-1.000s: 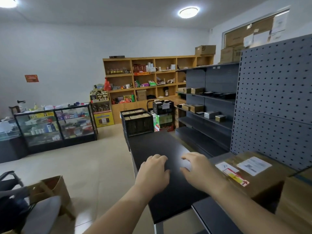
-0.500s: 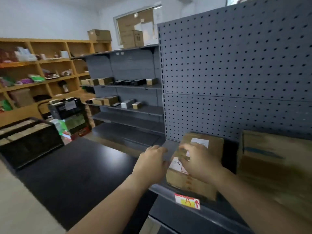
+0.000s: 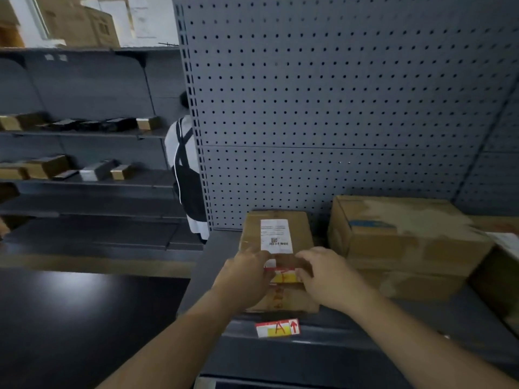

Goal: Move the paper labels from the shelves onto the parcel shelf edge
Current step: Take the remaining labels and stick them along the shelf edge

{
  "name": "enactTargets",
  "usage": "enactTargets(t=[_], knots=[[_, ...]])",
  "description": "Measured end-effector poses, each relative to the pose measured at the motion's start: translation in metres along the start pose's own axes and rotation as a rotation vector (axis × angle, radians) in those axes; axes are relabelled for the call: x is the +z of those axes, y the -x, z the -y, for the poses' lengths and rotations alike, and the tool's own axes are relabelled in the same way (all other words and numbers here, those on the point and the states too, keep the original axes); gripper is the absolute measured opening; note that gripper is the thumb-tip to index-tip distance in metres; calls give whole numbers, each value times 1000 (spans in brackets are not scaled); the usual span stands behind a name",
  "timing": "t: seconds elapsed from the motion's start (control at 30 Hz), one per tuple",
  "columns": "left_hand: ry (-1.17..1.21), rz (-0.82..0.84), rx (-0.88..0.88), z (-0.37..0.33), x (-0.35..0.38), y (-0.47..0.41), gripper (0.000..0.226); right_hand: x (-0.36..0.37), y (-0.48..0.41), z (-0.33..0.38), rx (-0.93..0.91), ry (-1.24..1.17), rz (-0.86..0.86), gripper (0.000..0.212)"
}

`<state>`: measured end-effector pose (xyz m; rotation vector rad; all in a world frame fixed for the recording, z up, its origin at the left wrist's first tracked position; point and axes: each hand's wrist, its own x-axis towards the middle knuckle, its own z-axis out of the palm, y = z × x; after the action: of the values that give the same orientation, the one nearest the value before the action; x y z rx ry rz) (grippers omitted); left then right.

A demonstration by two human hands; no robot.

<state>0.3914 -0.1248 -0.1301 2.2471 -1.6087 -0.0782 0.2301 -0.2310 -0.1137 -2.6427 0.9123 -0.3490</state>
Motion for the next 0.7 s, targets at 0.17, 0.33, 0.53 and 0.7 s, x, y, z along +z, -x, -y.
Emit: enactTargets(t=[0.17, 0.33, 0.53, 0.7], knots=[[5, 29, 1, 3, 3, -1, 30, 9, 1, -4, -7, 29, 38, 41], [20, -9, -12, 1, 7, 2, 22, 15, -1, -10, -26, 17, 32, 39], [68, -73, -33, -5, 6, 5, 25, 12, 0, -8, -40, -91, -20, 23], [69, -103, -43, -8, 1, 4, 22, 4, 1, -7, -34, -161, -63, 9]])
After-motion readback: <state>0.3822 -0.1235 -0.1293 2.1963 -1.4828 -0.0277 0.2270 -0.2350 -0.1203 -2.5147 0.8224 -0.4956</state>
